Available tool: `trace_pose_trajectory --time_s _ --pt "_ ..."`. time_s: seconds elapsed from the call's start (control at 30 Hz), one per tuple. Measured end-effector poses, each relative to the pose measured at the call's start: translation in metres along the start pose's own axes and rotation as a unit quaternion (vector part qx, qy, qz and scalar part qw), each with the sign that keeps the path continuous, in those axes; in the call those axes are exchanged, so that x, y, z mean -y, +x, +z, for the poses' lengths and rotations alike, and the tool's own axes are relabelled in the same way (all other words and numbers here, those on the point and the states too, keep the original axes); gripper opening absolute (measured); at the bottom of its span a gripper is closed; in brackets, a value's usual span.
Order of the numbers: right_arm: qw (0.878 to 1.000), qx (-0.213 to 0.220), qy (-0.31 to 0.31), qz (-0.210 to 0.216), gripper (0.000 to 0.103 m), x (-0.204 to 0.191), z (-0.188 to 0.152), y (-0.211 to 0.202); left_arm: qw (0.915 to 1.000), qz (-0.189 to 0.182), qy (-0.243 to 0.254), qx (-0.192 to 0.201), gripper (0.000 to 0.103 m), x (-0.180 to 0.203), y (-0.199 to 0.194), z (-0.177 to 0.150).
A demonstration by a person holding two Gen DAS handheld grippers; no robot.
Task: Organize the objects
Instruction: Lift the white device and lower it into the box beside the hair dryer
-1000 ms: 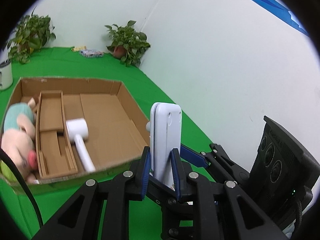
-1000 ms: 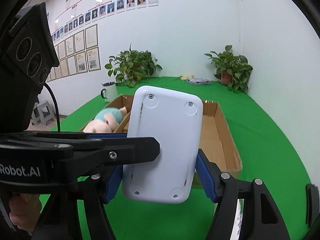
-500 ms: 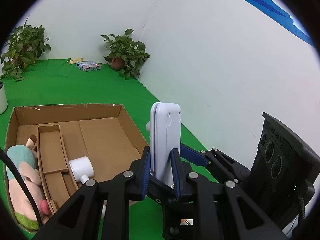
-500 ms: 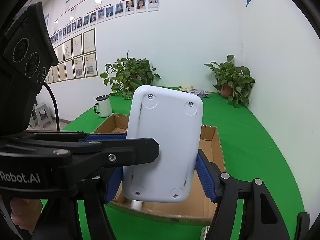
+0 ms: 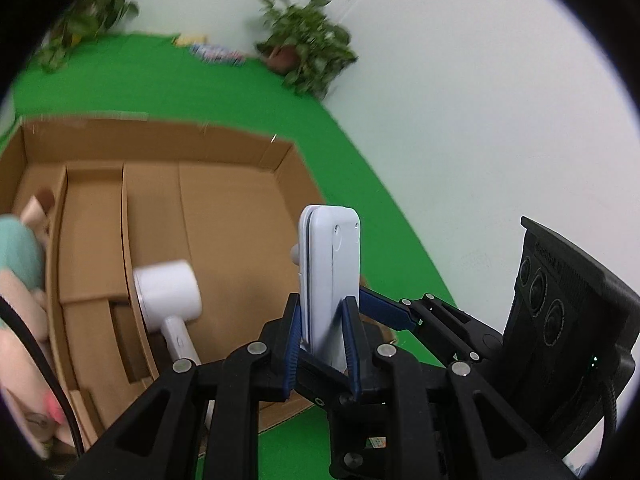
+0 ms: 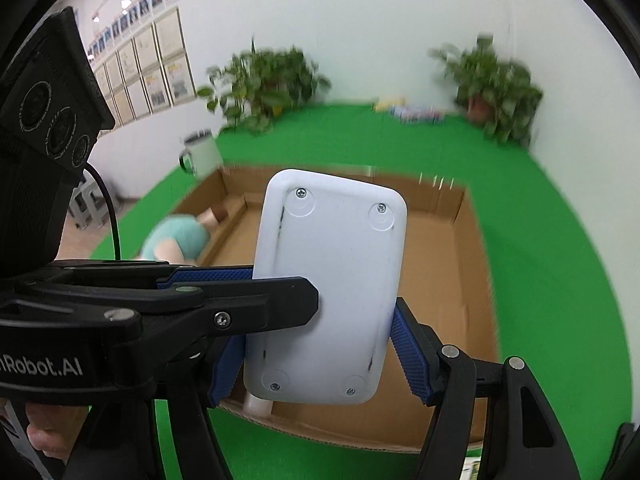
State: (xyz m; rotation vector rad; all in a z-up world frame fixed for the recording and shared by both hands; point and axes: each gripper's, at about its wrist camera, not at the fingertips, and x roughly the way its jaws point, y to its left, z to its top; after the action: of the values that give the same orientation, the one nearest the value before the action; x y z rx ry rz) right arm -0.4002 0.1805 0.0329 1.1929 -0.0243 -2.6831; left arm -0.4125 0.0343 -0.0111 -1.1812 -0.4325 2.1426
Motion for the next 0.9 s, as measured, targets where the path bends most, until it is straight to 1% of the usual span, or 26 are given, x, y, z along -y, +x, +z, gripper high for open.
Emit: trace_pose_trajectory --time_s 0.1,0.2,0.3,0.33,0.4,0.47,0.53,0.6,0.67,0.7,0.77,0.9 --pt "0.998 -0.052 0.012 0.02 0.065 0.012 -0.011 0.035 0.9985 0.014 -0.038 -0.037 0.018 -0.023 0.029 -0.012" --pt "0.995 -0.087 0.024 0.038 0.065 0.018 -0.028 0.063 0.9968 0.026 -0.05 -0.058 0.018 -0.034 0.043 -0.019" --pt "0.99 -0.122 0.037 0.055 0.065 0.024 -0.043 0.089 0.993 0.038 -0.072 -0.085 0.018 -0.049 0.061 -0.027" --pt "0.989 -0.129 0.039 0.056 0.065 0.022 -0.056 0.091 0.9923 0.038 -0.077 -0.089 0.018 -0.052 0.063 -0.027" --pt "0.987 -0.145 0.04 0.057 0.065 0.019 -0.069 0.099 0.9907 0.041 -0.087 -0.096 0.018 -0.055 0.068 -0.027" --pt "0.984 -0.162 0.044 0.06 0.065 0.022 -0.075 0.107 0.9889 0.044 -0.093 -0.107 0.018 -0.059 0.074 -0.03" --pt "0.981 -0.178 0.049 0.06 0.064 0.024 -0.078 0.112 0.9885 0.054 -0.084 -0.113 0.019 -0.056 0.078 -0.031" --pt "0.979 -0.186 0.052 0.061 0.065 0.024 -0.077 0.114 0.9882 0.06 -0.079 -0.117 0.019 -0.055 0.079 -0.03" --pt "0.977 -0.196 0.055 0.061 0.065 0.024 -0.077 0.115 0.987 0.066 -0.084 -0.119 0.019 -0.056 0.078 -0.028" --pt "0.976 -0.201 0.058 0.062 0.066 0.024 -0.077 0.116 0.9863 0.076 -0.084 -0.12 0.019 -0.055 0.075 -0.027" --pt "0.973 -0.208 0.066 0.069 0.067 0.025 -0.078 0.118 0.9869 0.081 -0.078 -0.116 0.019 -0.051 0.067 -0.026" --pt "0.975 -0.192 0.08 0.073 0.069 0.03 -0.074 0.11 0.9917 0.088 -0.051 -0.078 0.023 -0.045 0.028 -0.018"
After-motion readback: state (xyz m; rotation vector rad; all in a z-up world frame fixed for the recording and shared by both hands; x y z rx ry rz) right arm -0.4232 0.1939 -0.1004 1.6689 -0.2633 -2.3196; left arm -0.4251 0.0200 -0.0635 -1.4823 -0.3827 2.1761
